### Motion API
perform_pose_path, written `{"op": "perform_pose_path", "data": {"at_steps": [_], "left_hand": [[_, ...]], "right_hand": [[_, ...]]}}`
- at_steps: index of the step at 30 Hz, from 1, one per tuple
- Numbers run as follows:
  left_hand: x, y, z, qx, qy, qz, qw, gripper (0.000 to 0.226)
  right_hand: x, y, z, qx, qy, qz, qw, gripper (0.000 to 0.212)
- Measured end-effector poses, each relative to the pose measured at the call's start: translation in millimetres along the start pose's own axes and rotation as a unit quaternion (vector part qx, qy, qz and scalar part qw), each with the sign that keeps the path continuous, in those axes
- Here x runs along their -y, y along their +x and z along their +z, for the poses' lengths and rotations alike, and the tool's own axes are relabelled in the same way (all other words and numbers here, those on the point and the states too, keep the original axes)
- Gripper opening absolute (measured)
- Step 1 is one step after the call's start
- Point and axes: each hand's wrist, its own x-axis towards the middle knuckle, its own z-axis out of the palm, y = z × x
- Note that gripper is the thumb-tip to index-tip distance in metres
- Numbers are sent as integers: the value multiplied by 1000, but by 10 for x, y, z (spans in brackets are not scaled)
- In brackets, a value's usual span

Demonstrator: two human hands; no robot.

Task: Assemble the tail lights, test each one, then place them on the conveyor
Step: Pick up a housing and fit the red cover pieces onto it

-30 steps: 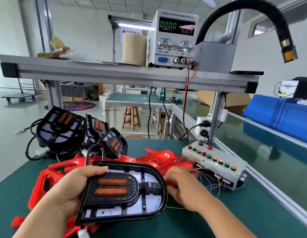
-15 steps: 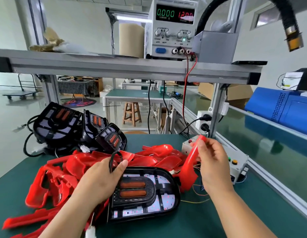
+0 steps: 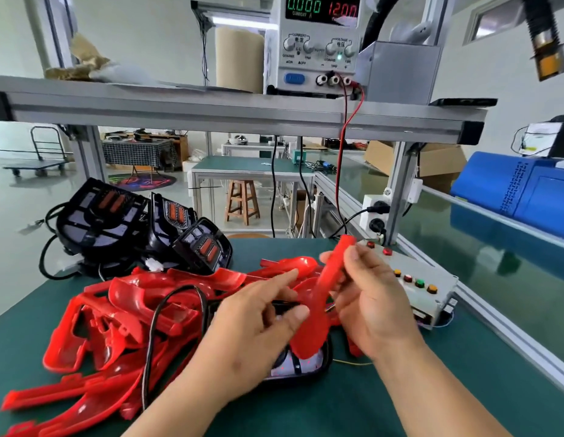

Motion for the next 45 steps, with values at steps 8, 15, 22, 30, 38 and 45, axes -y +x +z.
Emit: {"op": "perform_pose_path", "data": {"at_steps": [8,15,22,30,38,45], "left_hand": [[81,42,-38,-81,-260,-96,957,75],[205,54,-197,-146,-317,-187,918,21],[374,-105,-920,115,-50,-217,968,45],[244,-148,-816,223,53,-225,947,30],[206,-144,-797,244,108,-209,941,10],[219,-158,-796,254,142,-176,940,7]], "right_hand": [[-25,-151,116,114,-234,0,965,35],[-84,-92,-44,158,-368,70,914,22],[-61,-59,-168,236,-415,139,868,16],[27,-33,-200,283,-596,76,748,28],[27,-17,-230,260,-632,73,726,25],[55,16,-277,255,-613,100,741,23]]}}
